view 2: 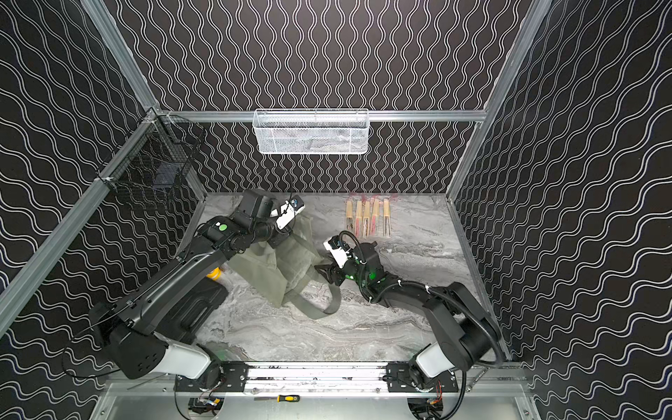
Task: Take out the folding fans from the tote bags
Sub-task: Adjust the canvas bag at the center of the board.
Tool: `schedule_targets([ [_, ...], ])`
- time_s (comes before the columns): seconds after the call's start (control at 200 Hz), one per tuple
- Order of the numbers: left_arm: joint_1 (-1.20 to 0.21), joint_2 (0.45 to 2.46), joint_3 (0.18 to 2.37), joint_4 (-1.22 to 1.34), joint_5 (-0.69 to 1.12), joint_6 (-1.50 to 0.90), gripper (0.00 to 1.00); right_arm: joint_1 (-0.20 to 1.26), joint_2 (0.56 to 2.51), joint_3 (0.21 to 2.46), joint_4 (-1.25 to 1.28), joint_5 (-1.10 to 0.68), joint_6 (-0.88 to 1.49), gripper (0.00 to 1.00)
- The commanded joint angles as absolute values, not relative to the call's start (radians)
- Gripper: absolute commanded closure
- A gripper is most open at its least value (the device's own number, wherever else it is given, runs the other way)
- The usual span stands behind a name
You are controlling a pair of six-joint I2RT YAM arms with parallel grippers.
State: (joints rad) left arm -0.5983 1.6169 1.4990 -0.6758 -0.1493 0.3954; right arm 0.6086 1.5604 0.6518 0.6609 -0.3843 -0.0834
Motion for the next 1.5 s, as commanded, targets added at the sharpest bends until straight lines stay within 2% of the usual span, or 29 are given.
schedule_targets([
  [0.0,-0.599,1.617,1.494,-0.637,-0.143,0.408,1.0,0.622,1.623,0.675,0.894,-0.323,-0.143,0.39],
  [0.1,-0.599,1.618,1.494,-0.637,-0.144,0.408,1.0,0.621,1.691,0.711,0.943,-0.272,-0.133,0.41],
  [0.235,-0.599,1.612,1.493,-0.636,-0.139,0.411,1.0,0.621,1.764,0.768,0.948,-0.309,-0.118,0.48],
  [0.275,-0.599,1.611,1.492,-0.636,-0.139,0.411,1.0,0.621,1.785,0.787,0.936,-0.313,-0.11,0.54],
  [0.405,-0.6,1.607,1.488,-0.635,-0.136,0.414,1.0,0.622,1.812,0.804,0.935,-0.34,-0.064,0.86],
  [0.511,-0.599,1.608,1.487,-0.637,-0.122,0.415,1.0,0.637,1.798,0.764,0.974,-0.377,-0.03,1.0],
  [0.751,-0.6,1.595,1.479,-0.629,-0.119,0.422,1.0,0.719,1.746,0.633,1.066,-0.352,0.027,1.0],
  [0.951,-0.597,1.595,1.464,-0.621,-0.121,0.434,1.0,0.773,1.742,0.651,0.996,-0.329,0.038,1.0],
  [1.176,-0.599,1.545,1.428,-0.606,-0.104,0.473,1.0,0.826,1.714,0.6,1.083,-0.35,0.112,1.0],
  [1.306,-0.603,1.509,1.423,-0.622,-0.087,0.502,1.0,0.834,1.707,0.596,1.035,-0.28,0.113,1.0],
  [1.496,-0.657,1.489,1.383,-0.652,-0.173,0.619,1.0,0.857,1.713,0.597,1.028,-0.204,0.155,1.0],
])
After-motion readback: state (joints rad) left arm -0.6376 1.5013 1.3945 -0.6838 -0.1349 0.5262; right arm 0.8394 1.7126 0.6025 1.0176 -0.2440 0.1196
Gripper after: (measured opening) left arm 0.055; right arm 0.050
